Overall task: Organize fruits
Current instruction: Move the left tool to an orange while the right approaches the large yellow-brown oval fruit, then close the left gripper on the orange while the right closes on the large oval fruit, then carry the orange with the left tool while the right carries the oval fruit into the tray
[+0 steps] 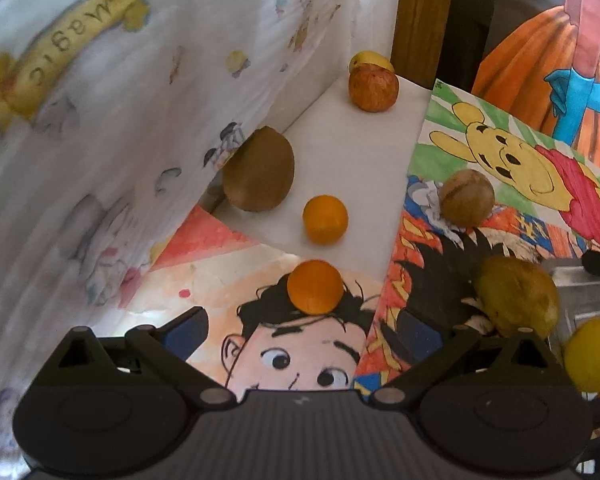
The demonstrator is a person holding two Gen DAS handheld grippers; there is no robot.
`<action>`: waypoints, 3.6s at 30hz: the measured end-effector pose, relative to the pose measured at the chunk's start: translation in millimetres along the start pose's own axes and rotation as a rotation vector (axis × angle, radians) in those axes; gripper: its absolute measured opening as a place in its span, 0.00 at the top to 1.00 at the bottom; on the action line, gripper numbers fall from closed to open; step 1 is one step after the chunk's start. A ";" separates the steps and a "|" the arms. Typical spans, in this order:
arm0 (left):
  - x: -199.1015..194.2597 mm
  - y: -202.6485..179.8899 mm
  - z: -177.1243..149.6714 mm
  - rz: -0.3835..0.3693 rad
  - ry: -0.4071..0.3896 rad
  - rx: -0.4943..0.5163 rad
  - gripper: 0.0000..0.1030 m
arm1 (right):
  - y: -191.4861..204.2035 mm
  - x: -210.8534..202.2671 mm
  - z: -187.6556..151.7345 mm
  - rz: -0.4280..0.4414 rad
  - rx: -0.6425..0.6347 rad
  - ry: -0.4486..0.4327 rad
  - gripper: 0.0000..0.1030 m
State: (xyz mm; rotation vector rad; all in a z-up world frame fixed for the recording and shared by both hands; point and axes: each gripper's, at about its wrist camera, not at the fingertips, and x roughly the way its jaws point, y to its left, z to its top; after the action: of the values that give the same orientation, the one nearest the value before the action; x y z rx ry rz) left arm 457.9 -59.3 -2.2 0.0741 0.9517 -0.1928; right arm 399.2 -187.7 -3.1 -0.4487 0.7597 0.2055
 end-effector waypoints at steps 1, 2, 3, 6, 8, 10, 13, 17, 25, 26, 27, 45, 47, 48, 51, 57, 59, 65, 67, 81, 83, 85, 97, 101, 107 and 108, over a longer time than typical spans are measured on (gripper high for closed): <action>1.9 0.7 1.3 -0.001 -0.002 -0.001 0.01 | -0.8 2.4 -0.1 0.003 0.003 0.005 0.11; 3.5 1.1 2.1 -0.004 -0.004 0.000 0.01 | -1.3 4.2 -0.1 0.005 0.006 0.009 0.12; 4.7 1.5 3.0 -0.007 -0.006 0.000 0.01 | -1.9 6.1 0.0 0.005 0.009 0.012 0.13; 8.3 1.3 4.4 -0.027 -0.011 0.006 0.04 | -3.3 10.3 0.1 0.011 0.023 0.018 0.18; 10.6 -0.5 5.3 -0.038 -0.011 0.014 0.05 | -3.4 12.7 0.6 0.015 0.027 0.023 0.22; 11.5 -2.9 5.6 -0.034 -0.014 0.026 0.09 | -3.2 15.0 0.6 0.019 0.029 0.025 0.23; 12.9 -6.5 5.7 -0.025 -0.019 0.040 0.14 | -3.1 17.5 0.2 0.028 0.035 0.025 0.30; 15.0 -8.0 6.3 -0.027 -0.017 0.040 0.23 | -3.8 19.1 0.2 0.022 0.043 0.023 0.41; 17.6 -10.5 5.5 -0.048 -0.017 0.051 0.43 | -2.6 21.2 1.4 0.035 0.049 0.025 0.47; 17.6 -11.4 5.4 -0.050 -0.019 0.055 0.44 | -2.0 21.3 1.6 0.033 0.048 0.025 0.47; 17.3 -12.3 5.6 -0.045 -0.021 0.059 0.46 | -1.6 21.4 1.6 0.031 0.045 0.024 0.47; 14.5 -12.5 1.8 -0.019 -0.035 0.064 0.67 | 0.8 12.9 -3.6 0.042 0.054 -0.003 0.48; 10.3 -12.7 -1.7 -0.027 -0.041 0.062 0.67 | 3.4 9.3 -5.5 0.049 0.054 -0.010 0.48; 7.7 -12.8 -3.8 -0.030 -0.044 0.061 0.67 | 4.8 6.9 -6.3 0.053 0.056 -0.015 0.48; 0.4 -12.2 -8.5 -0.040 -0.049 0.058 0.67 | 8.8 -0.3 -8.8 0.055 0.064 -0.027 0.48; -14.6 -9.6 -18.0 -0.055 -0.056 0.046 0.67 | 11.8 -24.3 -14.6 0.041 0.114 -0.080 0.48; -20.6 -9.6 -21.2 -0.060 -0.060 0.045 0.67 | 12.1 -34.1 -16.5 0.030 0.137 -0.095 0.48; -37.7 -14.9 -31.3 -0.078 -0.065 0.072 0.67 | 13.6 -70.4 -23.4 -0.023 0.202 -0.150 0.48; -43.2 -17.9 -34.3 -0.086 -0.067 0.082 0.67 | 11.8 -82.4 -27.0 -0.042 0.227 -0.164 0.48; -84.9 -52.1 -62.1 -0.192 -0.093 0.161 0.67 | -12.9 -145.9 -84.5 -0.202 0.462 -0.134 0.48; -88.6 -59.0 -67.1 -0.217 -0.095 0.184 0.67 | -17.6 -151.5 -95.7 -0.223 0.481 -0.116 0.48; -90.7 -66.0 -73.1 -0.232 -0.090 0.205 0.67 | -21.0 -155.5 -106.4 -0.241 0.497 -0.099 0.48; -98.8 -101.5 -102.1 -0.373 -0.064 0.274 0.67 | -42.2 -149.0 -150.1 -0.266 0.599 -0.006 0.48; -100.0 -115.3 -110.3 -0.410 -0.069 0.321 0.67 | -47.8 -145.8 -156.3 -0.268 0.605 0.002 0.48; -97.9 -134.9 -117.9 -0.420 -0.062 0.379 0.67 | -54.8 -138.3 -161.2 -0.247 0.595 0.015 0.48; -97.0 -137.0 -118.6 -0.418 -0.058 0.385 0.67 | -55.8 -137.5 -162.0 -0.240 0.593 0.016 0.48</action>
State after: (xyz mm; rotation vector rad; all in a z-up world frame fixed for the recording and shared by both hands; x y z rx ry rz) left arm 281.1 -163.4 11.1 0.2219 0.8539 -0.7602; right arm 220.3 -314.8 8.1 0.0255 0.7362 -0.2471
